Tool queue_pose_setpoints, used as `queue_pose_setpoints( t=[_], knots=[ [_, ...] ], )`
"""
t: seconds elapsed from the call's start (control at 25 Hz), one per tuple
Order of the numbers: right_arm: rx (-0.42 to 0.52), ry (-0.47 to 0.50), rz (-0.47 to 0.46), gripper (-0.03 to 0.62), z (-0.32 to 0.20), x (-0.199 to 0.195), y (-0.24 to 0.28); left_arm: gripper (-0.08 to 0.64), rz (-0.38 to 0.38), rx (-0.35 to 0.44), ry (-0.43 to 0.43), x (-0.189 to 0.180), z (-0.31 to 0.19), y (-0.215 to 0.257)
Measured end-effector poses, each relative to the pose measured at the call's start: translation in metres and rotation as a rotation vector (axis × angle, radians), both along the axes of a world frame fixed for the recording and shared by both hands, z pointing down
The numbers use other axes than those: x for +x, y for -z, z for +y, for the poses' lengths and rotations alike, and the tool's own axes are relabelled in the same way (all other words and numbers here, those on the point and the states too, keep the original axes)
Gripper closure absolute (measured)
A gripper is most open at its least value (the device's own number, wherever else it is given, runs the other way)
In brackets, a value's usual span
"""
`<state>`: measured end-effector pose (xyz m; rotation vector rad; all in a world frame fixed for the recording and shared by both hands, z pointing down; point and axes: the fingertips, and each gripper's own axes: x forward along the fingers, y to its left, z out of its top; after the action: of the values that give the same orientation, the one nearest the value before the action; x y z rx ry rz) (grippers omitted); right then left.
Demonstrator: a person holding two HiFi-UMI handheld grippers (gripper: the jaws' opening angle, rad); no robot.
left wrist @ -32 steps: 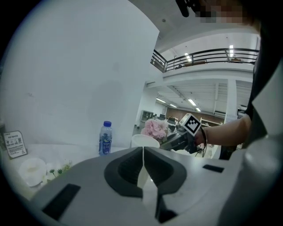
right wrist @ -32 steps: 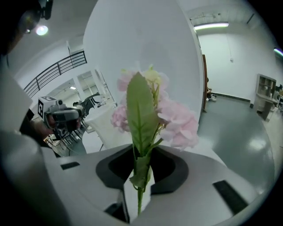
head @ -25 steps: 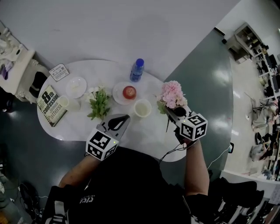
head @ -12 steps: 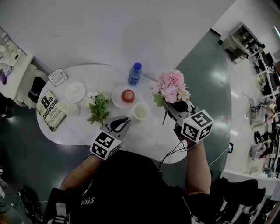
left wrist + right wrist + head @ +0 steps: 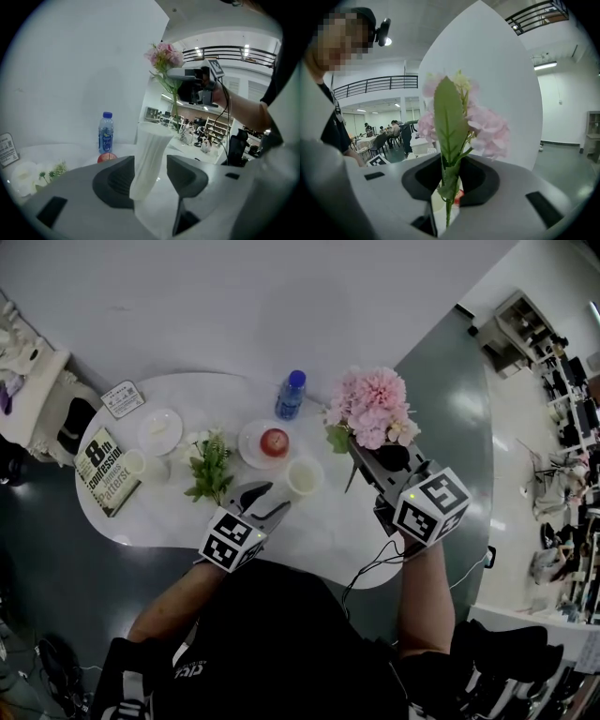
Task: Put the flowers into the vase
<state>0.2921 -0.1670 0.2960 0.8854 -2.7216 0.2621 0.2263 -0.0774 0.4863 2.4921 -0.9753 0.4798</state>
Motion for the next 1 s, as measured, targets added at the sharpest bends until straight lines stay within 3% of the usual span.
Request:
queue_pose_setpoints(
  t=[0.48, 1.0],
  knots=[
    [0.084, 0.045, -0.035, 0.489, 0.005, -0.022, 0.038, 0.272, -0.007, -0.060, -0.031, 0.012, 0.000, -0.025],
    [0.196, 0.068, -0.133, 0.491, 0.013, -0.041, 0.068, 0.239, -0.049, -0.075, -0.011, 0.022, -0.010, -0.037]
  ],
)
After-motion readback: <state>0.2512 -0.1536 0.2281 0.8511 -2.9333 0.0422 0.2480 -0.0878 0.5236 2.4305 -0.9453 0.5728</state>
